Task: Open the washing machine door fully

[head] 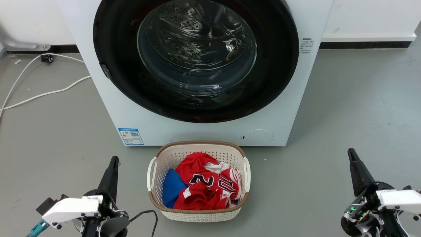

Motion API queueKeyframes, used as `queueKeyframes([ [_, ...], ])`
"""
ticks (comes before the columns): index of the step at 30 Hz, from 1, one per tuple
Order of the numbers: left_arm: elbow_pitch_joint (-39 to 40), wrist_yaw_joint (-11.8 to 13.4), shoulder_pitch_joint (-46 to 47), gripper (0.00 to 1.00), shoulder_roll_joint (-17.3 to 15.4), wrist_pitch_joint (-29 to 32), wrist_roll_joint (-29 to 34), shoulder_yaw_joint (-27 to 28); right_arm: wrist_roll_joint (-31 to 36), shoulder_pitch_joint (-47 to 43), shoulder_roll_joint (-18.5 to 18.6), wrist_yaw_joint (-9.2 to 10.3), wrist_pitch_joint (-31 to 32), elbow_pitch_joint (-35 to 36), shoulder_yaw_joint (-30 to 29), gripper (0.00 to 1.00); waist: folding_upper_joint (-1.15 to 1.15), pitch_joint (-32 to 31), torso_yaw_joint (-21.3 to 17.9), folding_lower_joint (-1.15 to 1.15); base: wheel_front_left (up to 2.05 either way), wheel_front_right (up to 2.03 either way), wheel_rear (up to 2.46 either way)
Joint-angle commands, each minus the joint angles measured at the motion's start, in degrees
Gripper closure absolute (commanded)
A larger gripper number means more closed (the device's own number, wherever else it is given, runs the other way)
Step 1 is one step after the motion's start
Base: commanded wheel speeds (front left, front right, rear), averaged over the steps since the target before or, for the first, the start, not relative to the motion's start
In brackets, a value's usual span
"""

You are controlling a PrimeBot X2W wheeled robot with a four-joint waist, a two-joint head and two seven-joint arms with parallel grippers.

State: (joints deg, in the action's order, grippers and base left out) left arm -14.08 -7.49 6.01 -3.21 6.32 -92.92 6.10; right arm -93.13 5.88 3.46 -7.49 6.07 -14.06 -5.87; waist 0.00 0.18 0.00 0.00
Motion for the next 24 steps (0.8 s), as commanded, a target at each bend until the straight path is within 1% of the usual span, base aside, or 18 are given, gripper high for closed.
queueKeyframes([
  [1,0.0,-0.2,0.5,1.00,0.1,0.0,0.4,0.2,0.4,0.6,-0.2,0.00,0.1,-0.1,-0.1,1.00,0.00,0.0,0.0,0.00,0.00,0.00,0.00],
  [17,-0.1,-0.2,0.5,1.00,0.2,0.1,0.5,0.3,0.5,0.7,-0.3,0.00,0.3,-0.1,-0.2,1.00,0.00,0.0,0.0,0.00,0.00,0.00,0.00],
  [18,-0.1,0.0,0.0,0.00,0.1,0.1,0.1,0.1,0.2,0.0,-0.1,0.00,0.1,-0.1,-0.2,0.00,0.00,0.0,0.0,0.00,0.00,0.00,0.00],
  [22,-2.0,0.0,-1.7,0.00,0.4,0.0,0.0,-0.2,0.2,-1.7,-0.3,0.01,0.0,-1.9,-0.1,0.00,0.00,0.0,0.0,0.00,0.00,0.00,0.00],
  [24,-1.4,0.0,-1.8,0.00,0.4,-0.6,0.4,-0.2,0.8,-1.8,-0.3,0.01,-0.6,-1.7,0.0,0.00,0.00,0.0,0.0,0.00,0.00,0.00,0.00],
])
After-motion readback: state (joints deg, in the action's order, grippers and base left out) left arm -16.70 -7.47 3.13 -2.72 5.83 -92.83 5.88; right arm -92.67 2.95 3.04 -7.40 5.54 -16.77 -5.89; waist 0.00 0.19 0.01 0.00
